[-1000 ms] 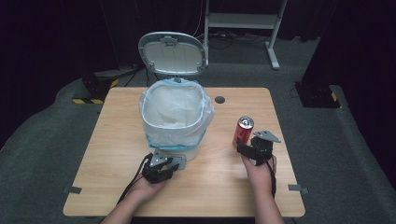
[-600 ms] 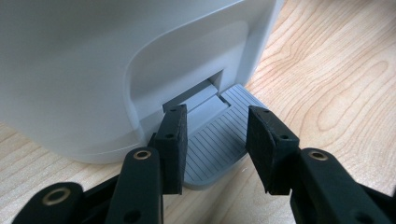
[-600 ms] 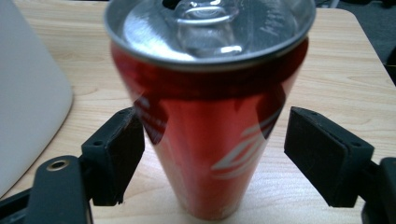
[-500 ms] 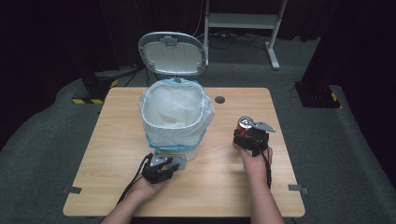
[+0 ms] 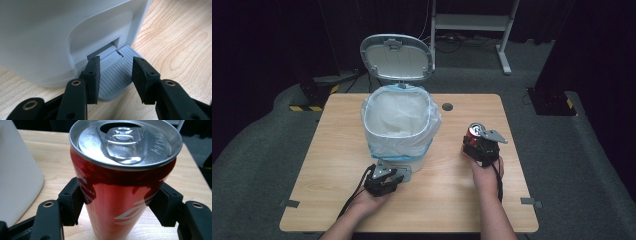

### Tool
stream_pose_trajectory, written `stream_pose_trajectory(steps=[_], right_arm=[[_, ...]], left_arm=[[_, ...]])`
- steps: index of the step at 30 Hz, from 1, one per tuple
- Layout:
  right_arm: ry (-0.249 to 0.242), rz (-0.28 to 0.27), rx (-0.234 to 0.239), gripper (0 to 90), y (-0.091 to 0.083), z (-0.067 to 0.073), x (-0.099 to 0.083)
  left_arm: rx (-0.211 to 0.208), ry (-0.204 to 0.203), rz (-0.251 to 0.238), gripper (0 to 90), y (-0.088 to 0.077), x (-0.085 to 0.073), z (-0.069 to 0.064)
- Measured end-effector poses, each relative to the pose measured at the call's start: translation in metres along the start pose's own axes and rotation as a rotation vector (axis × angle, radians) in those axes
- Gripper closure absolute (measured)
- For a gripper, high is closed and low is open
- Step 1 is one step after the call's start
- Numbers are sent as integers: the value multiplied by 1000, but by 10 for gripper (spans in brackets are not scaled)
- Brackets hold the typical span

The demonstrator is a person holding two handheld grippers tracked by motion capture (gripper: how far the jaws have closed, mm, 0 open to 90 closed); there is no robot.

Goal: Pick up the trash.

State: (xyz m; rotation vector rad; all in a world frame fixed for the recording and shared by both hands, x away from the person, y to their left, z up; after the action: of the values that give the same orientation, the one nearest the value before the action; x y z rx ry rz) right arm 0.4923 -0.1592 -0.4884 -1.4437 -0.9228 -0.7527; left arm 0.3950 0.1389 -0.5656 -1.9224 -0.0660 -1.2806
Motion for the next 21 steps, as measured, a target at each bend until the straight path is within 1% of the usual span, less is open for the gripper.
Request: stream_pose_trajectory(steps=[5, 10, 14, 18, 21], right_arm=[[-7, -49, 6, 335, -14, 2, 7], [-14, -103, 15, 335, -32, 6, 17], [-19, -146, 31, 335, -47, 11, 28], [-24, -183, 51, 335, -62, 18, 39], [-32, -193, 63, 334, -69, 23, 44]], left_arm=[[0, -1, 0, 583, 0, 0, 0], [-1, -3, 1, 583, 0, 0, 0], [-5, -7, 1, 580, 0, 0, 0], [-6, -2, 2, 576, 0, 0, 0], [-10, -2, 2, 569, 0, 0, 0]])
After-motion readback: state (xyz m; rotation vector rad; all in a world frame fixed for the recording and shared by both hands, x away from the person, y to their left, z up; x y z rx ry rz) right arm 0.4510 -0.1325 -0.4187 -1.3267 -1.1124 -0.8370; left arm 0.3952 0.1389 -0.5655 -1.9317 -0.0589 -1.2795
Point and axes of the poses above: each handheld gripper's, and its own axes: y roughly forward along the jaws, x roughly out of its top, z roughly to its left, the point moved 7 cm from there along y, roughly forward along the jaws, and after that the axes turned 12 degrees about -x, right-handed, at the moved point
